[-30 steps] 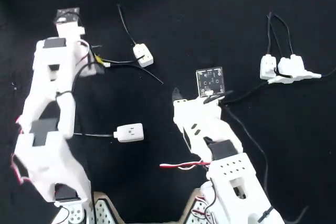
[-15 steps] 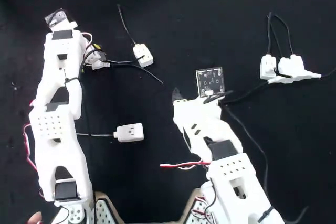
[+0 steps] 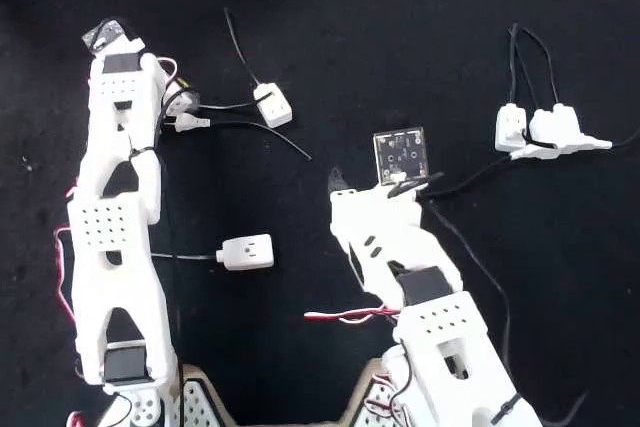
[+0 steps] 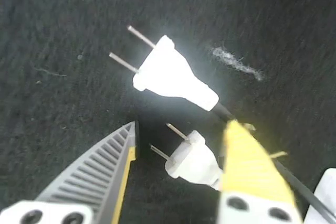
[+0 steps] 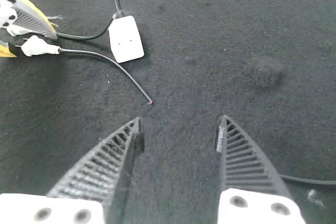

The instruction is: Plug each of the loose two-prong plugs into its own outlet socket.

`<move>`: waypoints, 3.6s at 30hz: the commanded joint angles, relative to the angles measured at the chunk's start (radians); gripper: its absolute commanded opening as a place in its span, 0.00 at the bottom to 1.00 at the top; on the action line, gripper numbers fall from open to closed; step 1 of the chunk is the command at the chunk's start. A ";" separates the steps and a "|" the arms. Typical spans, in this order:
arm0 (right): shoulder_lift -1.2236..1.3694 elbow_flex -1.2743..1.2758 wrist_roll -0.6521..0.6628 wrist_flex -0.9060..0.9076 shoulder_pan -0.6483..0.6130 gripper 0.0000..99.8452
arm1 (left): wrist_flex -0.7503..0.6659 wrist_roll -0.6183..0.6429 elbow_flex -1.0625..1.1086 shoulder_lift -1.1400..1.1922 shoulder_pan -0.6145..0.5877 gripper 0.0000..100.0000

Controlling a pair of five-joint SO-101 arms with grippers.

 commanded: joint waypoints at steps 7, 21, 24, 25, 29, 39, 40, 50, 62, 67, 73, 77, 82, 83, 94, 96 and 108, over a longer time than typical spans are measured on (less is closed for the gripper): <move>-0.025 -0.050 -0.006 -0.032 -0.020 0.22 | 0.242 0.014 -0.217 0.000 -0.012 0.03; -0.025 -0.050 -0.006 -0.032 -0.020 0.22 | 0.427 -0.187 -0.423 -0.009 -0.054 0.03; -0.025 -0.050 -0.006 -0.032 -0.020 0.22 | 0.428 -0.236 -0.415 -0.009 -0.061 0.03; -0.025 -0.050 -0.006 -0.032 -0.020 0.22 | 0.428 -0.255 -0.401 -0.009 -0.061 0.03; -0.025 -0.050 -0.006 -0.032 -0.020 0.22 | 0.428 -0.391 -0.252 -0.086 -0.033 0.03; -0.025 -0.050 -0.006 -0.032 -0.020 0.22 | 0.427 -0.632 0.064 -0.497 0.033 0.03; -0.025 -0.050 -0.006 -0.032 -0.020 0.22 | 0.427 -0.632 0.087 -0.537 0.031 0.03; -0.025 -0.050 -0.006 -0.032 -0.020 0.22 | 0.427 -0.632 0.430 -0.902 0.084 0.03; -0.030 -0.048 -0.006 -0.032 -0.014 0.22 | 0.422 -0.638 0.713 -1.238 0.271 0.03; -0.030 -0.056 -0.011 -0.032 0.038 0.22 | 0.353 -0.632 0.923 -1.244 0.271 0.03; -0.030 -0.058 -0.009 -0.032 0.041 0.22 | 0.072 -0.632 1.280 -1.252 0.277 0.03; -0.030 -0.058 -0.008 -0.032 0.041 0.22 | -0.071 -0.632 1.428 -1.252 0.277 0.03; -0.030 -0.058 -0.008 -0.032 0.041 0.22 | -0.175 -0.632 1.534 -1.252 0.251 0.03; -0.030 -0.058 -0.008 -0.032 0.040 0.22 | -0.190 -0.635 1.549 -1.252 0.234 0.03; -0.030 -0.058 -0.008 -0.032 0.040 0.22 | -0.284 -0.697 1.587 -1.252 0.127 0.03; -0.030 -0.058 -0.008 -0.032 0.040 0.22 | -0.321 -0.704 1.586 -1.249 0.079 0.03; -0.030 -0.047 0.055 -0.025 -0.089 0.22 | -0.359 -0.775 1.627 -1.241 -0.044 0.13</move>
